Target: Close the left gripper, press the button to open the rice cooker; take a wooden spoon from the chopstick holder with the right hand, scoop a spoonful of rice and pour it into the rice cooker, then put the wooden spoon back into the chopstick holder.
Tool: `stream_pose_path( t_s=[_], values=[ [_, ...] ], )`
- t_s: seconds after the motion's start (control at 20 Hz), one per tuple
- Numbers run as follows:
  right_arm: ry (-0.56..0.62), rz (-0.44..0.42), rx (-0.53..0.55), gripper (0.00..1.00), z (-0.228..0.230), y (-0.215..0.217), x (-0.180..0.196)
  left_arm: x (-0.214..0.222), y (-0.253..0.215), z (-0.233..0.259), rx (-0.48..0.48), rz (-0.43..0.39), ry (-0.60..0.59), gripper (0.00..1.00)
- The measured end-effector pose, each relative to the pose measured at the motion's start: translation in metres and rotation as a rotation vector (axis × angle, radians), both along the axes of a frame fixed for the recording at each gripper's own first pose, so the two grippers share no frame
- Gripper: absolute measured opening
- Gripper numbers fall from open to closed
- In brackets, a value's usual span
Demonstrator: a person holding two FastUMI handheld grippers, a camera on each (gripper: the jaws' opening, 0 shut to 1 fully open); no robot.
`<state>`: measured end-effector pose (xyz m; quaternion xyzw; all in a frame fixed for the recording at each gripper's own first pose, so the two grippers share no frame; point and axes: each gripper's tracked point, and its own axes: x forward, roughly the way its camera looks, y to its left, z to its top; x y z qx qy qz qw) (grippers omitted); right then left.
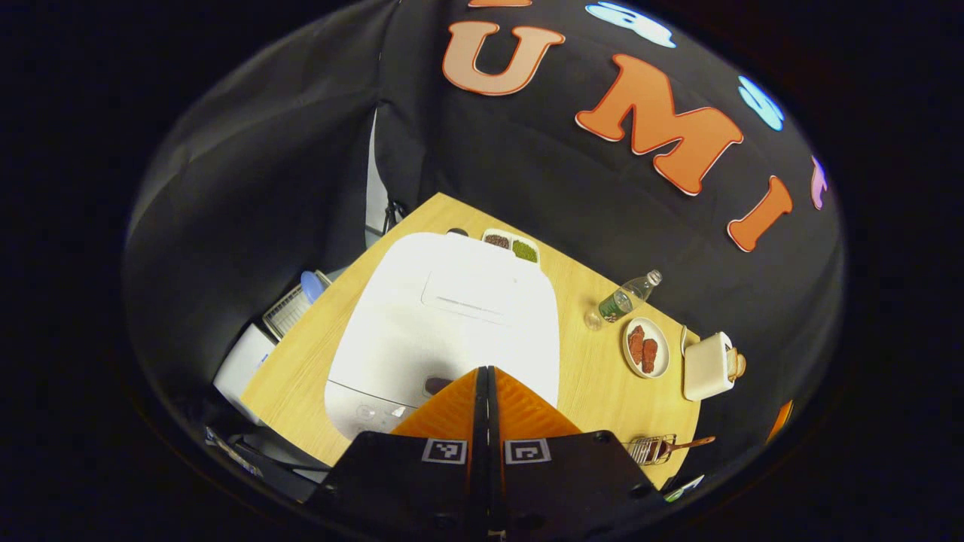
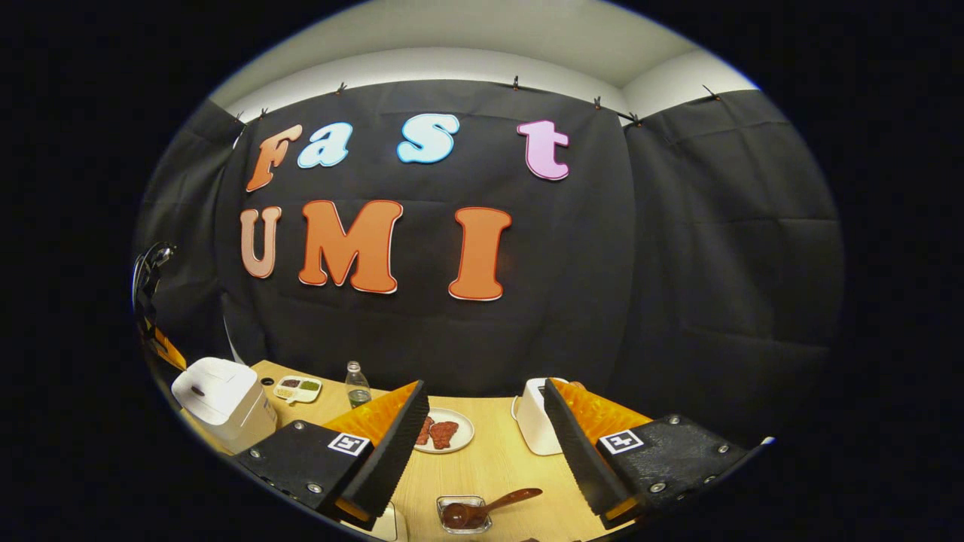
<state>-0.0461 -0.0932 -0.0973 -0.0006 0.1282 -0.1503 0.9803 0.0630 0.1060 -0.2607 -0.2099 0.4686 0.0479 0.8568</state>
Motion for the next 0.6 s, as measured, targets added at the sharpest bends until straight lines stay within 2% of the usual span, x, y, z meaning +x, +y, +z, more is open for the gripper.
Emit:
stream_pose_path(
  t_s=[0.35, 0.45, 0.6],
  values=[
    [0.035, -0.058, 0.031, 0.95, -0.016, -0.013, -0.009, -0.004, -0.008, -0.058, -0.100, 0.030, 0.121, 0.05],
    [0.047, -0.064, 0.047, 0.95, -0.021, -0.014, -0.008, -0.001, -0.010, -0.055, -0.142, 0.046, 0.099, 0.05],
    [0.058, -0.062, 0.073, 0.95, -0.028, -0.011, -0.007, -0.002, -0.008, -0.058, -0.136, 0.057, 0.065, 0.05]
  ],
)
